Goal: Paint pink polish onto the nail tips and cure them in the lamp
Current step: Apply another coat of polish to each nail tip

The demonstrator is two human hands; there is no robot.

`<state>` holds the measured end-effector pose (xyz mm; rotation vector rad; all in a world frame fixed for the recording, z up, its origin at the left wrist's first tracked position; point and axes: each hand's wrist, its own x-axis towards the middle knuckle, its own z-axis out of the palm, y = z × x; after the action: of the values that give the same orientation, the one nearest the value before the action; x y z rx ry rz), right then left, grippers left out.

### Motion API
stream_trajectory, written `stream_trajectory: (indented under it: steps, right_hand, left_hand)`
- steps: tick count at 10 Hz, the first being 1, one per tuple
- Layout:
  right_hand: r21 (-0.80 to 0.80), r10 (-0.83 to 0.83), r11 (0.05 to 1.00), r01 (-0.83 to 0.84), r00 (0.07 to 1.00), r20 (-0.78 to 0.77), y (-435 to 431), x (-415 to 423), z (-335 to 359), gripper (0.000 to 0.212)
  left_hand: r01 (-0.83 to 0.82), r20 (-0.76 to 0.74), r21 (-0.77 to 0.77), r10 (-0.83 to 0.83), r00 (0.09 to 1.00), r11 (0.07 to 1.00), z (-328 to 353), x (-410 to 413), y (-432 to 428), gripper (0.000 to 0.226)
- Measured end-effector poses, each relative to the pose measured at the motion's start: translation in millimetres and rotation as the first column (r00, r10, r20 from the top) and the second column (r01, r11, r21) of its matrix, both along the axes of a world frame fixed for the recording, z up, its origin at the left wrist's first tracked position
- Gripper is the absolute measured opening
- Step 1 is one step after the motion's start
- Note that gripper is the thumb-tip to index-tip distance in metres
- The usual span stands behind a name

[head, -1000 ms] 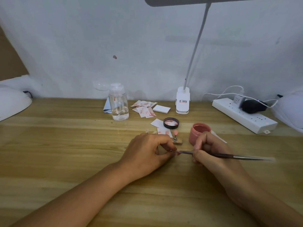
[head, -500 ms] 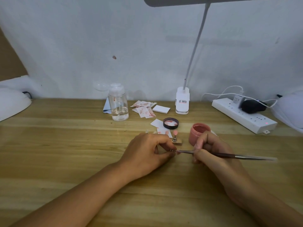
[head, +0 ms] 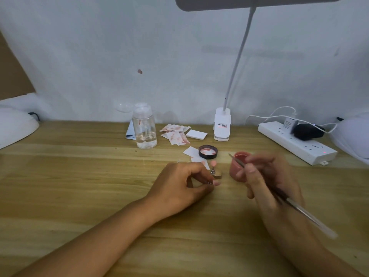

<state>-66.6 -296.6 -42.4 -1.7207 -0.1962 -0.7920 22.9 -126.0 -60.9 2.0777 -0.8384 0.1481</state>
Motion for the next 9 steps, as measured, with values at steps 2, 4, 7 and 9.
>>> stream_trajectory:
  steps: [2,4,7,9]
  right_hand:
    - [-0.070,-0.066,0.996,0.059,0.993,-0.096,-2,1,4,0.012]
    - [0.028,0.158,0.987,-0.160,0.900,-0.406,-8,13,11,0.015]
    - [-0.077,-0.002,0.997,-0.016,0.973,-0.229,1,28,-1,0.032]
    - [-0.296,-0.025,0.955,0.029,1.000,0.014,-5,29,-20,0.066]
  left_hand:
    - [0.031,-0.167,-0.196,-0.064,0.984,0.980,5,-8,-6,0.015]
    - [0.060,-0.291,-0.352,-0.170,0.941,0.934,8,-20,-15,0.021]
    - [0.040,-0.361,-0.375,-0.186,0.914,0.926,7,-25,-20,0.020]
    - [0.040,-0.402,-0.377,-0.202,0.893,0.926,7,-24,-17,0.020]
